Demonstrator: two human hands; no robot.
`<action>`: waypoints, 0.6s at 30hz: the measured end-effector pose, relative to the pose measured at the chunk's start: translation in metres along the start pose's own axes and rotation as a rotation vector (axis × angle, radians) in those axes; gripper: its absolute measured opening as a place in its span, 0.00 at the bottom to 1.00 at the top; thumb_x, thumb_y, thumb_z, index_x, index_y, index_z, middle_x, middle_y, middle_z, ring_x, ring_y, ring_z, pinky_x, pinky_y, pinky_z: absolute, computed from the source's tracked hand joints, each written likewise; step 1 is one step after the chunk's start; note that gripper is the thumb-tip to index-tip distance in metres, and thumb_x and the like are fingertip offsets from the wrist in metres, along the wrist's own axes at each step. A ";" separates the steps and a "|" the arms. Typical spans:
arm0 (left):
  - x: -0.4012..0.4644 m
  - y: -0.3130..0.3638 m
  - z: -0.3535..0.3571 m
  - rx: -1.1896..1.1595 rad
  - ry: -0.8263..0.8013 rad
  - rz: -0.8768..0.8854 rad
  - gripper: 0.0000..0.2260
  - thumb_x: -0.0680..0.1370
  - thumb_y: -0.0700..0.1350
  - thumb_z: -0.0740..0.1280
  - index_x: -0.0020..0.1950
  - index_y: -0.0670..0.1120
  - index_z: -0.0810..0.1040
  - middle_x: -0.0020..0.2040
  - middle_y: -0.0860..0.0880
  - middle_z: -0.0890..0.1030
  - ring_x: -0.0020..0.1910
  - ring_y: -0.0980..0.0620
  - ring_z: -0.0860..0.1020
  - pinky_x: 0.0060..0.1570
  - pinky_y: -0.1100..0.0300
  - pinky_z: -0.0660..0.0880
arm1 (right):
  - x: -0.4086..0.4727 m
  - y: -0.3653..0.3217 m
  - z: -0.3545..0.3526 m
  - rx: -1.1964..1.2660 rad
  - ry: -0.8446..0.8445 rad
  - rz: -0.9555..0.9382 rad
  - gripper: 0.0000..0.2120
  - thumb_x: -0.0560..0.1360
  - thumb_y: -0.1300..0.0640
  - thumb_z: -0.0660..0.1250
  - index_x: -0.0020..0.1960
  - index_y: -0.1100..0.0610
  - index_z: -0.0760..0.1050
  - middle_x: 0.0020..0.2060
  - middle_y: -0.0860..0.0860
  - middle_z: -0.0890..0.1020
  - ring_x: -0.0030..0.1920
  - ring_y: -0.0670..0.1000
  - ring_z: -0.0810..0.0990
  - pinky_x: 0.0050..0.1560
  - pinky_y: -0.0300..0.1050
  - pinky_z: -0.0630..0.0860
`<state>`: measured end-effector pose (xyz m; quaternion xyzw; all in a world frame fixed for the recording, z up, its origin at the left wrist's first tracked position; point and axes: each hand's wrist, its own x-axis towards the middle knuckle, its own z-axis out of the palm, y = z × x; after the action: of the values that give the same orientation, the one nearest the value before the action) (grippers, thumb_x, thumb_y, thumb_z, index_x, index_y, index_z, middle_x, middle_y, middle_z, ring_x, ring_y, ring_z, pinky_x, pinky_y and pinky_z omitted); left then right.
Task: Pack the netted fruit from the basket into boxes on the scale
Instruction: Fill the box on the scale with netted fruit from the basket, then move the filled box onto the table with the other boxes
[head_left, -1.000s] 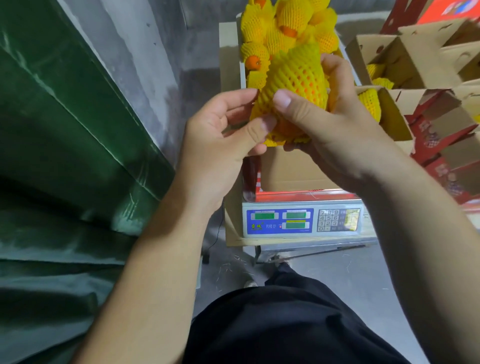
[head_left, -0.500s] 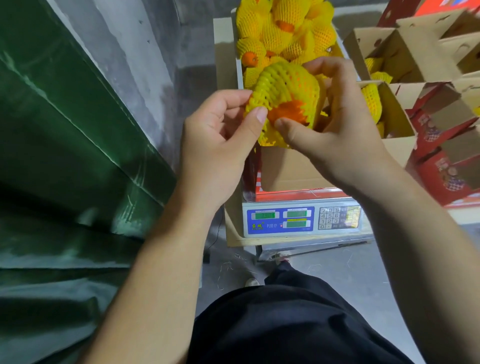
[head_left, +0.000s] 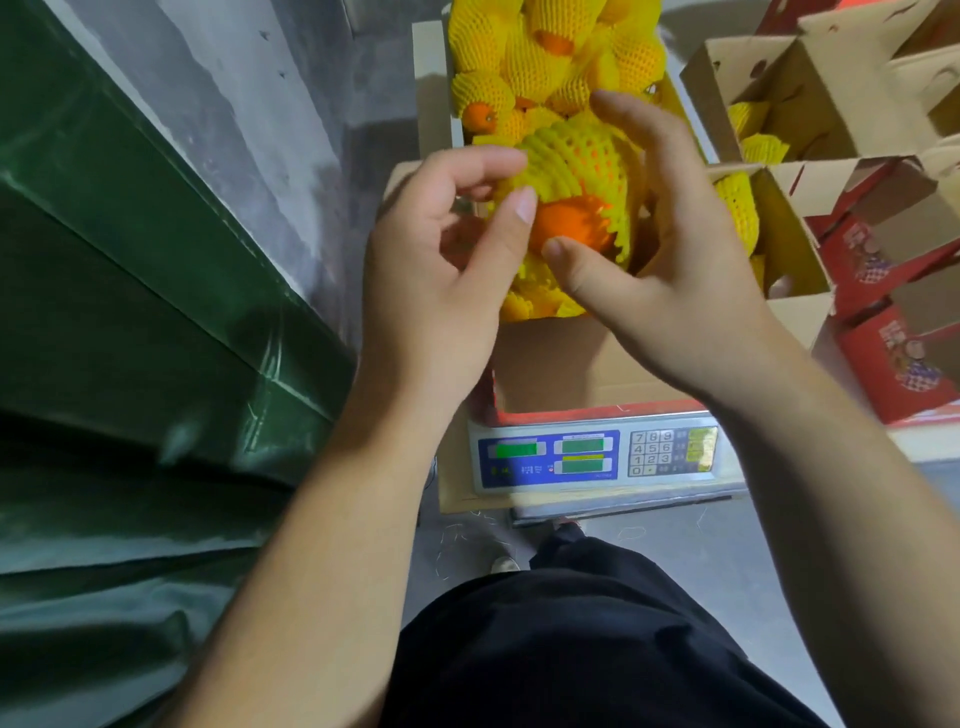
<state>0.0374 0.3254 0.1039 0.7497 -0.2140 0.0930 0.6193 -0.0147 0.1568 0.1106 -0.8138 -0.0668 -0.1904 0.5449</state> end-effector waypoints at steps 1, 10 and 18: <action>0.003 0.000 0.003 0.010 0.031 0.004 0.06 0.83 0.48 0.69 0.58 0.58 0.80 0.56 0.43 0.83 0.53 0.48 0.84 0.53 0.45 0.82 | 0.002 0.002 -0.001 -0.008 -0.006 -0.001 0.32 0.79 0.61 0.73 0.77 0.64 0.62 0.69 0.56 0.75 0.68 0.51 0.77 0.67 0.55 0.76; 0.032 0.005 0.040 0.153 0.117 0.166 0.06 0.84 0.47 0.69 0.58 0.58 0.80 0.53 0.60 0.78 0.53 0.54 0.82 0.51 0.60 0.78 | 0.042 0.020 -0.003 0.133 0.063 0.165 0.26 0.78 0.56 0.75 0.66 0.62 0.63 0.52 0.55 0.79 0.51 0.44 0.79 0.51 0.43 0.78; 0.052 -0.024 0.047 0.291 0.059 -0.023 0.10 0.84 0.48 0.66 0.65 0.54 0.78 0.61 0.58 0.78 0.62 0.58 0.78 0.59 0.67 0.75 | 0.144 0.083 -0.062 -0.177 0.056 0.284 0.27 0.77 0.49 0.73 0.71 0.51 0.66 0.53 0.56 0.82 0.48 0.58 0.82 0.49 0.58 0.81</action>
<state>0.0884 0.2728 0.0937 0.8309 -0.1715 0.1379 0.5110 0.1291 0.0529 0.1149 -0.8542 0.0810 -0.1394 0.4943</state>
